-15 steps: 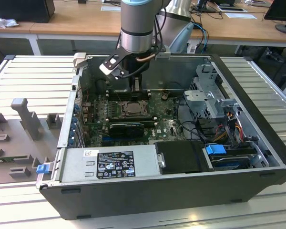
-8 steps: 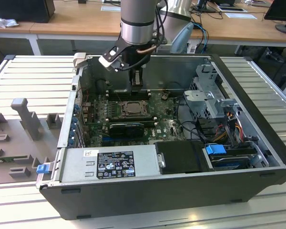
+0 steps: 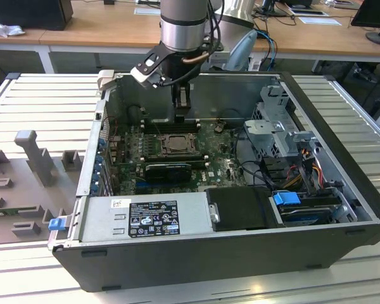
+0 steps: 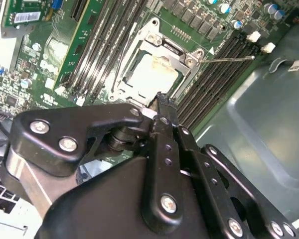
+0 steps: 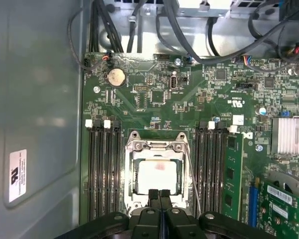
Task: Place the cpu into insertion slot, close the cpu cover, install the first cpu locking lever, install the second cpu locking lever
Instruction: 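Install the first cpu locking lever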
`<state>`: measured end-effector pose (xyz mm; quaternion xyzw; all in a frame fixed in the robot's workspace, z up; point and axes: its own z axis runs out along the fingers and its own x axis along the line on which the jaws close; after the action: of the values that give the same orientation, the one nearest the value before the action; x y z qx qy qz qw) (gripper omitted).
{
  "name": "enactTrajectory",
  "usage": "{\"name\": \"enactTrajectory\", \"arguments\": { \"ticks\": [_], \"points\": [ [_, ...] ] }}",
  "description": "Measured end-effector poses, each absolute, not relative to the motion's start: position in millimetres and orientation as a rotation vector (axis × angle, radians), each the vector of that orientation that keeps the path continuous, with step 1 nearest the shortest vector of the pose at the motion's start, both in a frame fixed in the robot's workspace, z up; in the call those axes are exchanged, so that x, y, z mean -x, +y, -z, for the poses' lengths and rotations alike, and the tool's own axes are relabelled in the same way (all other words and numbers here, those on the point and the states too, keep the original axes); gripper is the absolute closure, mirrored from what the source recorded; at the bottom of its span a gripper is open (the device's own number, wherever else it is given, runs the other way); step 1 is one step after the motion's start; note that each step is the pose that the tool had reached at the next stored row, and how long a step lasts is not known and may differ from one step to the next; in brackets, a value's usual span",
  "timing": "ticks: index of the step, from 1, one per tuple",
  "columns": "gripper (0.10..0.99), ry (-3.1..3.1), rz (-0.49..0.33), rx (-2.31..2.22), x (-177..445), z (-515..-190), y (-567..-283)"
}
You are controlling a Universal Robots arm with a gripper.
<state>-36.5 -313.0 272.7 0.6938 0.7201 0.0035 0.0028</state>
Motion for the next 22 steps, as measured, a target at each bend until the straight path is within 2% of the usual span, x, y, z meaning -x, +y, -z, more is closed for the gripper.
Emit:
{"name": "enactTrajectory", "arguments": {
  "ticks": [22],
  "points": [
    [0.98,2.537,-0.01,-1.847,36.3,-272.5,-313.0]
  ]
}}
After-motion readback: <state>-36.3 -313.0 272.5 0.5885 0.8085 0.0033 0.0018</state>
